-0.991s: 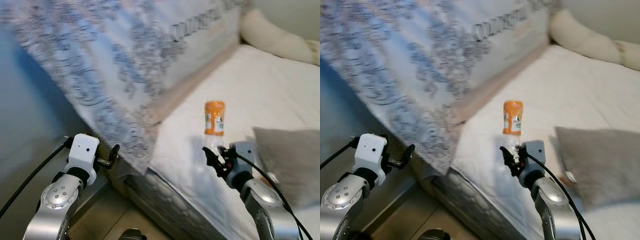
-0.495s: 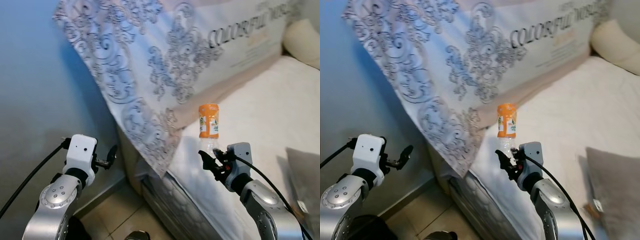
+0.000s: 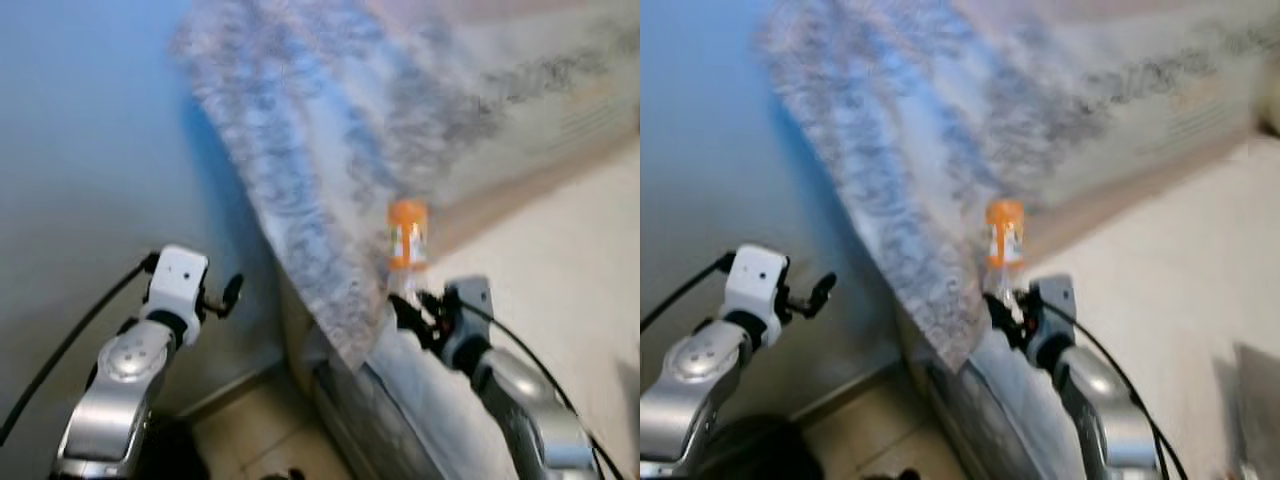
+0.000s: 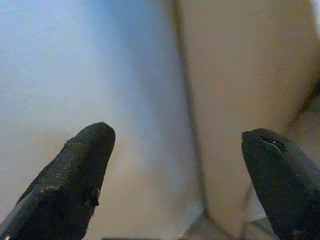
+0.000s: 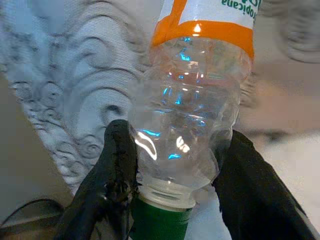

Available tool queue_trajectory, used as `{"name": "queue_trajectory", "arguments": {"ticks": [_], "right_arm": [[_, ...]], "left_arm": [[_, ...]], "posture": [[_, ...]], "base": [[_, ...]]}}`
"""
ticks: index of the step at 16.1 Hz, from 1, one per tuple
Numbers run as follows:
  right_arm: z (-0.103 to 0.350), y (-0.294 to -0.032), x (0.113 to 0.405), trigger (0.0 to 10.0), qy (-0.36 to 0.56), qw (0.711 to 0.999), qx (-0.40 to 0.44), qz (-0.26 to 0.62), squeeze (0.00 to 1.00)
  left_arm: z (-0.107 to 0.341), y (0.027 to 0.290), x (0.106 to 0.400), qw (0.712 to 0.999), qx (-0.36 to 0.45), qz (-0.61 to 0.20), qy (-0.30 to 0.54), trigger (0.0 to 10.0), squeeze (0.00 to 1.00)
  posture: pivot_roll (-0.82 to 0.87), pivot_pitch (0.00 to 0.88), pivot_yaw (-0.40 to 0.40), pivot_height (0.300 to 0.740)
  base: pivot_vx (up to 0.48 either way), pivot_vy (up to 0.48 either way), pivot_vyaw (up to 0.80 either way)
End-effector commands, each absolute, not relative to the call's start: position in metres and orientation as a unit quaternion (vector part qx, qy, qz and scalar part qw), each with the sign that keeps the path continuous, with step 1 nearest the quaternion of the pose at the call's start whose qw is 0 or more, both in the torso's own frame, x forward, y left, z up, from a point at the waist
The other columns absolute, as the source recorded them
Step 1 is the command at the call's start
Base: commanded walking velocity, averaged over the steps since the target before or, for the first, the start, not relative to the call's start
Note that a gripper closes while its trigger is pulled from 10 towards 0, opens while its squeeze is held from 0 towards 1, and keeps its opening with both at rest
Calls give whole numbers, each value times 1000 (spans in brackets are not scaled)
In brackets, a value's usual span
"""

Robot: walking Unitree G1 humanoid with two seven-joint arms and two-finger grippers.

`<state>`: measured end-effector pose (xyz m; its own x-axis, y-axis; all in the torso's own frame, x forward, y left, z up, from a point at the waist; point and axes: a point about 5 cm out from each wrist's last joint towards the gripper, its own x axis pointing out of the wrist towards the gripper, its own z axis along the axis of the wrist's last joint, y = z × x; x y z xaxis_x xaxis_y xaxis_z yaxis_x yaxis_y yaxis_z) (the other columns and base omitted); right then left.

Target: Clean up the room

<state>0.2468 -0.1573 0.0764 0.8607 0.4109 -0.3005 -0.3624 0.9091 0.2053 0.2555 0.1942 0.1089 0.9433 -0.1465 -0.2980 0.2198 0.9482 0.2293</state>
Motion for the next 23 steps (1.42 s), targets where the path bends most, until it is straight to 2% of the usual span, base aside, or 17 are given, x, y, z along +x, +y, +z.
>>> {"name": "queue_trajectory", "arguments": {"ticks": [1,5,13,15,16,20,23], "right_arm": [[72,-156,244,10000,181,958,75,208,0],[68,-155,241,10000,191,954,66,222,0],[62,-159,241,10000,202,951,56,227,0],[60,-162,243,10000,203,952,52,223,0],[58,-163,243,10000,205,952,51,220,0],[56,-172,239,10000,217,959,54,177,0],[59,-179,238,10000,210,966,89,120,0]], "left_arm": [[109,197,258,976,136,-88,147,10000,0],[104,195,254,975,93,-111,168,10000,0],[104,189,250,969,61,-146,190,10000,0],[107,191,255,970,95,-124,186,10000,0],[109,190,257,967,140,-124,173,10000,0],[119,186,254,971,154,-119,139,10000,0],[122,190,249,983,107,-96,117,10000,0]], "posture": [[79,0,14,740],[73,0,20,740],[99,0,23,740],[98,0,24,740],[101,0,22,740],[117,0,-1,740],[117,0,-4,740]], "base": [[0,0,800],[0,0,800],[0,0,800],[0,0,800],[0,0,800],[0,0,800],[0,0,800]]}}
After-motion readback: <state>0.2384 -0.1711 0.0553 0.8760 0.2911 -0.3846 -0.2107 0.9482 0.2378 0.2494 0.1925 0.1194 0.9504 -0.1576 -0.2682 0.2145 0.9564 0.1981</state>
